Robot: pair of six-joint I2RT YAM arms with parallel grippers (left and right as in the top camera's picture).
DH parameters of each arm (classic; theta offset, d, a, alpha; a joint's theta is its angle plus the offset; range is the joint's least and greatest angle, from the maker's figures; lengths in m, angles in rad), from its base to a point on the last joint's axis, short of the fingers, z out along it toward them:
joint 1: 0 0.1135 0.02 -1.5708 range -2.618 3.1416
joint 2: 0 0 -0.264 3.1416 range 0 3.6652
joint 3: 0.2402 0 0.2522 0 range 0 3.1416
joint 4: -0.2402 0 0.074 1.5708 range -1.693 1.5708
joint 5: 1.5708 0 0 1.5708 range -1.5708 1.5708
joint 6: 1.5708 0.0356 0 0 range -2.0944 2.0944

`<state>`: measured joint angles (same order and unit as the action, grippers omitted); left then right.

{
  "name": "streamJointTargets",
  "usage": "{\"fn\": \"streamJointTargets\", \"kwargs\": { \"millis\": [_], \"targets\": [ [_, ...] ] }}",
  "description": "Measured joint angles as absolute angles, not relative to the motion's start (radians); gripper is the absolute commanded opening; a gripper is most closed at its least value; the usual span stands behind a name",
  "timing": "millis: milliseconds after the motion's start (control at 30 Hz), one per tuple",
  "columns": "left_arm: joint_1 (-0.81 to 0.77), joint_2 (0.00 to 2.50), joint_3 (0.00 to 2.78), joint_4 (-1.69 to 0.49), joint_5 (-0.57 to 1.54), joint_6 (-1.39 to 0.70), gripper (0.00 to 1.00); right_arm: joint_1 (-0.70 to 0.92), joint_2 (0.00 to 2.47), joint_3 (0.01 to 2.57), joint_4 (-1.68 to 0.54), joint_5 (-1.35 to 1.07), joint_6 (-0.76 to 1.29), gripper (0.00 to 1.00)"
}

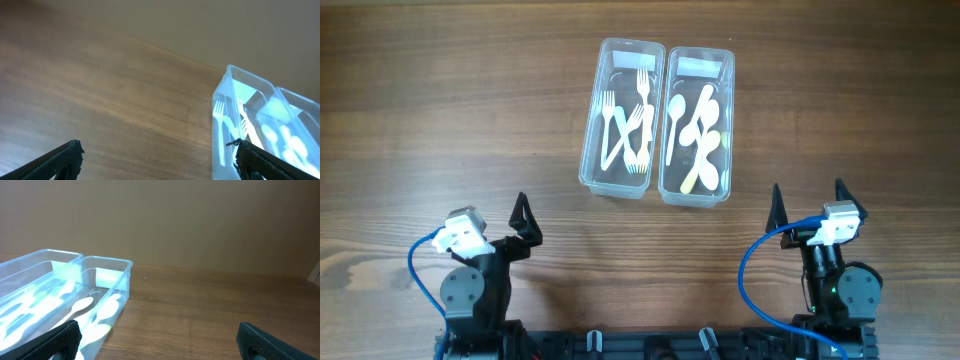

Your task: Pack container

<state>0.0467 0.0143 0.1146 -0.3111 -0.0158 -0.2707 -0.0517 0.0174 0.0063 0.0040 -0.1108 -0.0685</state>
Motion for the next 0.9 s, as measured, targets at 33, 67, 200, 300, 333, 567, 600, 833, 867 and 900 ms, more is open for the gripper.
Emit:
{"fn": "streamJointTargets", "kwargs": {
  "millis": [33, 67, 200, 300, 333, 567, 600, 833, 867, 900],
  "targets": [
    [0.047, 0.014, 0.112, -0.301, -0.014, -0.241, 1.0, -0.052, 0.017, 0.006, 0.004, -0.111, -0.068, 1.0],
    [0.047, 0.014, 0.108, -0.295, -0.011, -0.2, 1.0, -0.052, 0.017, 0.006, 0.004, -0.111, -0.068, 1.0],
    [0.047, 0.014, 0.104, -0.292, 0.004, -0.018, 1.0, -0.052, 0.017, 0.006, 0.004, -0.111, -0.068, 1.0],
    [0.047, 0.014, 0.104, -0.29, 0.03, 0.096, 1.0, -0.052, 0.017, 0.006, 0.004, -0.111, -0.068, 1.0],
    [0.047, 0.014, 0.104, -0.29, 0.04, 0.133, 1.0, -0.052, 0.017, 0.006, 0.004, -0.111, -0.068, 1.0],
    [0.047, 0.014, 0.104, -0.29, 0.081, 0.217, 1.0, -0.052, 0.017, 0.006, 0.004, -0.111, -0.068, 1.0],
    [0.047, 0.014, 0.104, -0.29, 0.081, 0.223, 1.0, -0.052, 0.017, 0.006, 0.004, -0.111, -0.068, 1.0],
    [0.047, 0.014, 0.104, -0.29, 0.081, 0.228, 1.0, -0.052, 0.017, 0.006, 0.004, -0.111, -0.068, 1.0],
    [0.047, 0.014, 0.104, -0.29, 0.081, 0.228, 1.0, -0.052, 0.017, 0.006, 0.004, -0.111, -0.068, 1.0],
    [0.047, 0.014, 0.104, -0.29, 0.081, 0.228, 1.0, -0.052, 0.017, 0.006, 0.004, -0.111, -0.068, 1.0]
  ]
}}
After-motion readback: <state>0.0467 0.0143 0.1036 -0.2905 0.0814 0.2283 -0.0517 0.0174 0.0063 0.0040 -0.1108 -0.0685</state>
